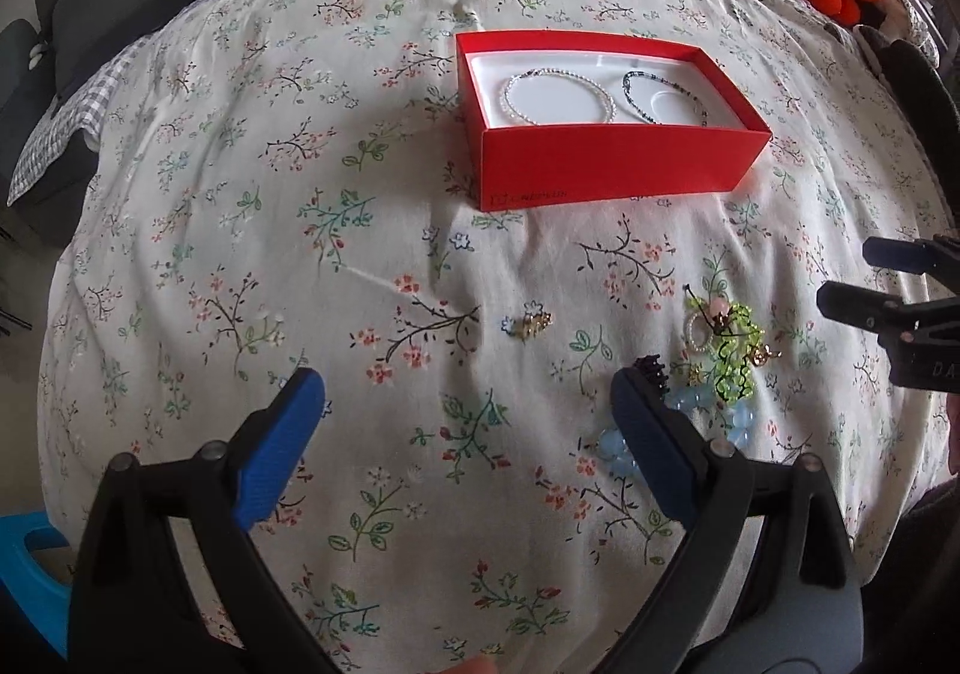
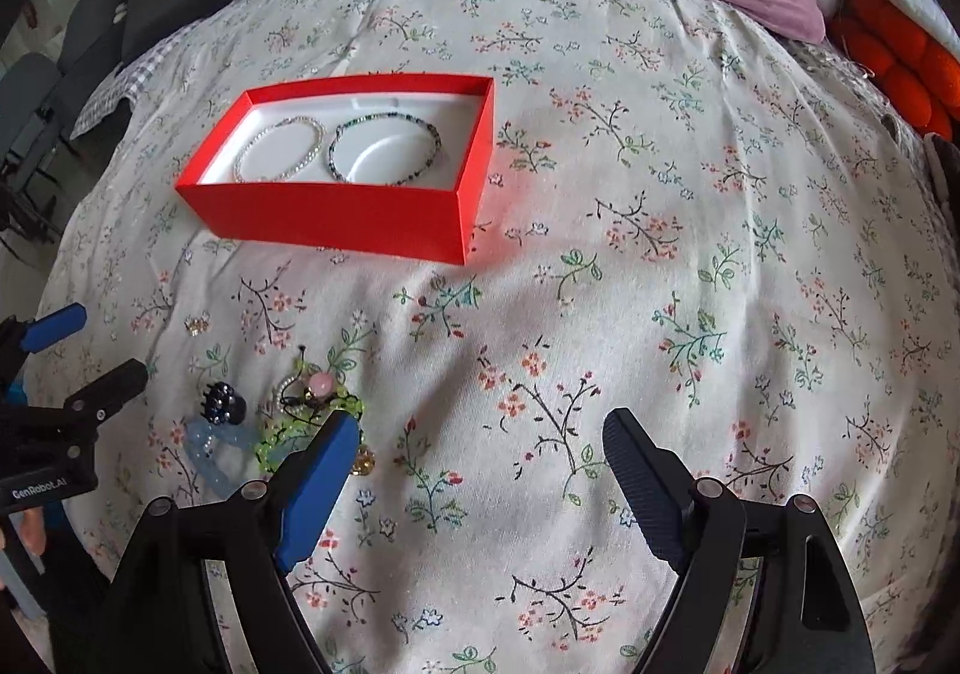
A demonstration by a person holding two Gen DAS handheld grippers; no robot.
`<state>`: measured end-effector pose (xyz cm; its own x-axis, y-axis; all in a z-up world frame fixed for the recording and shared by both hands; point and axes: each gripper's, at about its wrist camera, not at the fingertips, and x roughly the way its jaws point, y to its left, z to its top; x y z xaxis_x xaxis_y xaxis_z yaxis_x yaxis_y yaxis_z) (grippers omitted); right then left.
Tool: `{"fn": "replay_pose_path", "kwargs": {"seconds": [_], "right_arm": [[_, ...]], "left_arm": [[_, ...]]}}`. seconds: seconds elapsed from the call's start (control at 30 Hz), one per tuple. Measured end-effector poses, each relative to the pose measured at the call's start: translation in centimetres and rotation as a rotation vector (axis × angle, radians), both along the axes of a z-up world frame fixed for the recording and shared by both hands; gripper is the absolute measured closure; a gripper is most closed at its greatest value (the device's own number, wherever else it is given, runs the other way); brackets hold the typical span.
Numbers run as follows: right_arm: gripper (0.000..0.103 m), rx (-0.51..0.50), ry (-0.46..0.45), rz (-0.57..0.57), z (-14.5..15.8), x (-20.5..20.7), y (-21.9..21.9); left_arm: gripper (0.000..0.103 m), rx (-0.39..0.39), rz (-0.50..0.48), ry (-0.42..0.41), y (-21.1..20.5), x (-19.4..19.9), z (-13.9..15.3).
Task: Organize jewelry
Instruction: 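Withdraw both open tools from the red box toward the jewelry, then grasp the light-blue bead bracelet with the left tool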
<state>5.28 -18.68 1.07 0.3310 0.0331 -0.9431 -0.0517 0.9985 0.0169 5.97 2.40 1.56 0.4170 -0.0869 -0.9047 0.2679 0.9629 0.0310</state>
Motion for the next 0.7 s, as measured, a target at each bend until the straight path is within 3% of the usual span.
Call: {"fn": "replay_pose_path", "kwargs": {"seconds": [0.13,0.37,0.7], "right_arm": [[0.018,0.007,0.047,0.034,-1.3,-0.7,0.4],[0.018,-0.028,0.078,0.1,-2.6,-2.1,1.3],[0.018,-0.027,0.088,0.105,-3.0,-2.3,1.3]], "left_arm": [[0.007,-0.069,-0.036,0.037,0.3,-0.4,-0.7],[0.008,-0.073,-0.162,0.069,-1.4,-2.1,-2.1],[0.04,-0.052,-0.262,0.09,-4.3,-2.6,-2.9]]}}
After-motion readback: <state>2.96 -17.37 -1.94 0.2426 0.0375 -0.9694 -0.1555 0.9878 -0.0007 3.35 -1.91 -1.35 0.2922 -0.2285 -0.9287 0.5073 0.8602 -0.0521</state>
